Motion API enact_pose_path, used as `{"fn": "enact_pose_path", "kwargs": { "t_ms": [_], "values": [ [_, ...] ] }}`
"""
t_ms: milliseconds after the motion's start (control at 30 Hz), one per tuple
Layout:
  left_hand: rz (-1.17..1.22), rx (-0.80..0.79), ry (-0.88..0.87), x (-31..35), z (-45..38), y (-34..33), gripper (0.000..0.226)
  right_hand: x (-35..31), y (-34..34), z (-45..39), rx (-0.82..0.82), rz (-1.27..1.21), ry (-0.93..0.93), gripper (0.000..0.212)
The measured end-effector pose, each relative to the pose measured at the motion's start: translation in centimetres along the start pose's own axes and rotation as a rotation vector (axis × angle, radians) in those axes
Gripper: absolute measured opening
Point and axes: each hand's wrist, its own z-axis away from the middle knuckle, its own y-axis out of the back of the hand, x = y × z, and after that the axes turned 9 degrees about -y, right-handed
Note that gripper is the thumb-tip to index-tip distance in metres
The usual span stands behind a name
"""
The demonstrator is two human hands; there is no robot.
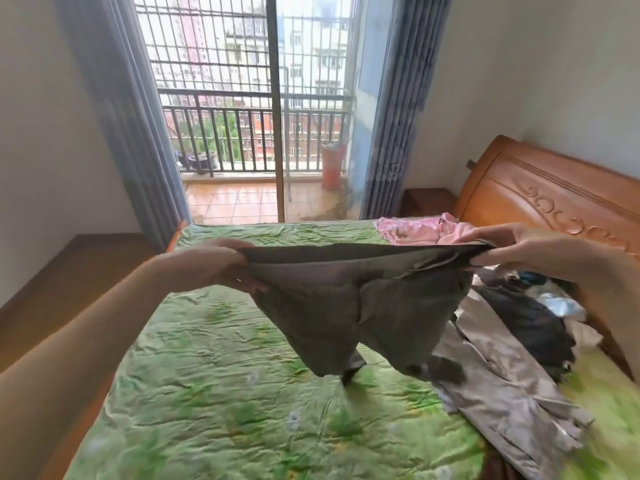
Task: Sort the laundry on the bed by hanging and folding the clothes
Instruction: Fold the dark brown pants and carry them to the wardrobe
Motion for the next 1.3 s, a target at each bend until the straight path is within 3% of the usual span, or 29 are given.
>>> {"fn": "enact_pose_path", "kwargs": {
  "t_ms": [67,133,233,300,433,500,633,700,767,867,1133,1300],
  "values": [
    [0.075,0.005,-0.068,0.9,0.0,1.5,0.050,-1.0,0.0,0.4,0.026,0.015,0.079,0.064],
    [-0.150,0.016,-0.123,1.8,0.4,2.0,0.062,-2.0,-0.5,0.5,0.098,-0.002,0.154,0.060],
    [-0.506,0.110,-0.174,2.4,1.0,1.7,0.061,-3.5,-1.5,-0.1,0.311,-0.031,0.263,0.033],
    [-0.482,0.230,-0.248,2.9,1.0,0.8,0.057,-4.4,-1.9,-0.2,0.422,-0.058,0.292,0.020],
    [-0.457,0.465,-0.485,3.9,2.0,0.0,0.023,-5.4,-1.6,0.6,0.595,-0.108,0.307,0.022],
    [-0.388,0.549,-0.541,4.4,2.7,-0.2,0.020,-5.7,-1.3,1.3,0.603,-0.127,0.280,0.004],
    [-0.292,0.590,-0.575,5.7,3.6,-0.9,0.027,-5.7,-1.0,2.7,0.514,-0.159,0.325,0.026],
    [-0.243,0.626,-0.569,6.2,3.7,-1.1,0.017,-5.6,-1.2,3.0,0.494,-0.237,0.375,0.040],
    [-0.147,0.669,-0.576,6.3,3.8,-1.4,0.010,-5.8,-1.4,3.1,0.527,-0.289,0.422,0.048],
    [-0.006,0.740,-0.580,6.6,4.0,-2.1,0.026,-6.5,-1.9,3.2,0.599,-0.381,0.469,0.054],
    [-0.011,0.782,-0.590,8.0,4.8,-2.4,0.033,-8.7,-2.1,4.6,0.755,-0.476,0.516,0.024],
    [-0.092,0.806,-0.583,8.2,4.5,-2.9,0.021,-8.9,-2.3,4.3,0.807,-0.414,0.471,0.013]
  ]
}}
